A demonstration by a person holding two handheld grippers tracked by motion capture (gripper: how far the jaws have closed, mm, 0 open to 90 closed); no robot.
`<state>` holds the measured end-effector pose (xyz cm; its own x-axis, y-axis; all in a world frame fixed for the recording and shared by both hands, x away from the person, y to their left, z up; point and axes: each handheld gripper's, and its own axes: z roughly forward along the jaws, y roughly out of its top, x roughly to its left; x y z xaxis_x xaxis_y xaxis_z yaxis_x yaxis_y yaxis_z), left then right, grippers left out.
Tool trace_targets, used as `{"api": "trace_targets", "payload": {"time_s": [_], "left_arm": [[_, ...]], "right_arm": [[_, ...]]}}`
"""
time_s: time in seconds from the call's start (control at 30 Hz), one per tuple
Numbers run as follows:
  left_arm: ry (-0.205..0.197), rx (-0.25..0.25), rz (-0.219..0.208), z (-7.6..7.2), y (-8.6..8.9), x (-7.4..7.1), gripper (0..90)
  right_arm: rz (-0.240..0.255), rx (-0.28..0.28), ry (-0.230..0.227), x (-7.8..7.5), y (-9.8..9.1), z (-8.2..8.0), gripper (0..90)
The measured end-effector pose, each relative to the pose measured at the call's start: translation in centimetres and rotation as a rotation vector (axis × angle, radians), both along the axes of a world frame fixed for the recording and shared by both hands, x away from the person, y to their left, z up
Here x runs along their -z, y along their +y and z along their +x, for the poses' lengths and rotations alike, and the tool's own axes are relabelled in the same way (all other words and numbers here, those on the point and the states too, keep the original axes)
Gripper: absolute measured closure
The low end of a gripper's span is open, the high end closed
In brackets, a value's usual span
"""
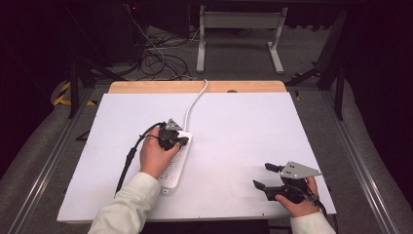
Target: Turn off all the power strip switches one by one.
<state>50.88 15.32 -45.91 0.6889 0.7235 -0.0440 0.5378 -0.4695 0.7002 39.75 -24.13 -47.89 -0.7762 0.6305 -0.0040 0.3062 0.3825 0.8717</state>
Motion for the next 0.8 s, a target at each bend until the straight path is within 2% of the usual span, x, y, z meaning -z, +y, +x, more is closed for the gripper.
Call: {"api": "trace_targets", "payload": {"time_s": [0.33, 0.47, 0.57, 0.63, 0.67, 0.7, 0.8], "left_arm": [[-0.010, -0.006, 0.017, -0.2, -0.2, 0.0, 90.0], [0.005, -0.009, 0.011, -0.1, -0.2, 0.1, 90.0], [-0.011, -0.007, 0.025, -0.2, -0.3, 0.1, 90.0], [-0.017, -0.004, 0.015, -0.2, -0.4, 0.1, 90.0], [-0.029, -0.001, -0.009, -0.2, -0.2, -0.1, 90.0], [-0.007, -0.008, 0.007, -0.3, -0.1, -0.4, 90.0], [-0.042, -0.010, -0.078, -0.8, 0.7, -1.5, 90.0]], "right_arm": [[0.001, -0.002, -0.001, 0.0, 0.0, 0.0, 25.6], [0.000, -0.005, 0.001, 0.0, 0.1, 0.0, 25.6], [-0.001, -0.005, 0.003, 0.0, 0.0, 0.0, 25.6], [-0.004, -0.006, 0.002, 0.1, 0.0, 0.0, 25.6], [-0.003, -0.006, 0.001, 0.1, 0.0, 0.0, 25.6], [0.001, -0.003, 0.003, 0.1, -0.1, 0.0, 25.6], [0.005, 0.000, 0.005, 0.1, -0.1, 0.1, 25.6]]}}
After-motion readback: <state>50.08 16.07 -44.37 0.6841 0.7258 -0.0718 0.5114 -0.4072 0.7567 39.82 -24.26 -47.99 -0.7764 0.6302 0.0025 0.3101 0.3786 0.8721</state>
